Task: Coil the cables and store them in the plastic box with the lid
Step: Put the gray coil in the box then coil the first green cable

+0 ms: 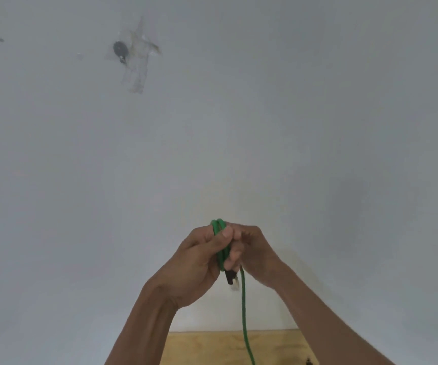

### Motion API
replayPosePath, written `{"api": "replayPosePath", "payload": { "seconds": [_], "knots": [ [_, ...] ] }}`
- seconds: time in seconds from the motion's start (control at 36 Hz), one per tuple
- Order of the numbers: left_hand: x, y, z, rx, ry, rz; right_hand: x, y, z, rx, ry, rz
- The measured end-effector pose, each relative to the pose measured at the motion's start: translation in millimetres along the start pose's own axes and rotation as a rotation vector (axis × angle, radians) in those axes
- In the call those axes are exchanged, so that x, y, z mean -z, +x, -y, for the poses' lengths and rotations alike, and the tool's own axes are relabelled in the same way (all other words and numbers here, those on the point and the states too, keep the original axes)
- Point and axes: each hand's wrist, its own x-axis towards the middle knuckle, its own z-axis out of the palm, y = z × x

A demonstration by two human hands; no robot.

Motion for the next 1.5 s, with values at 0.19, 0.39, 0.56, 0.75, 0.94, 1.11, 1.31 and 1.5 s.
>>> {"api": "replayPosePath", "payload": {
  "seconds": [0.19,0.39,0.56,0.75,0.94,1.11,1.31,1.5],
  "knots": [
    [17,18,-12,-0.09,0.028,-0.08,-13,-25,-17,-0.108,-0.045,-0.063],
    [25,33,-18,-0.104,0.096,-0.229,-21,-36,-20,-0.077,-0.103,-0.204],
    [33,36,-11,-0.143,0.337,-0.365,-19,-47,-16,-0.031,-0.292,-0.274],
    [43,25,8,-0.07,0.608,-0.365,-9,-46,14,0.122,-0.681,-0.192],
    [20,1,16,0.202,0.307,-0.149,23,-10,57,0.231,-0.704,-0.037],
    [-6,-6,18,0.222,0.029,-0.09,34,11,61,0.191,-0.355,0.066],
    [-18,-2,8,0.09,-0.144,0.037,24,-7,14,0.055,-0.01,-0.029],
    [-11,18,-9,0.007,-0.101,0.001,-7,-42,-19,-0.082,0.011,-0.095]
  ]
}}
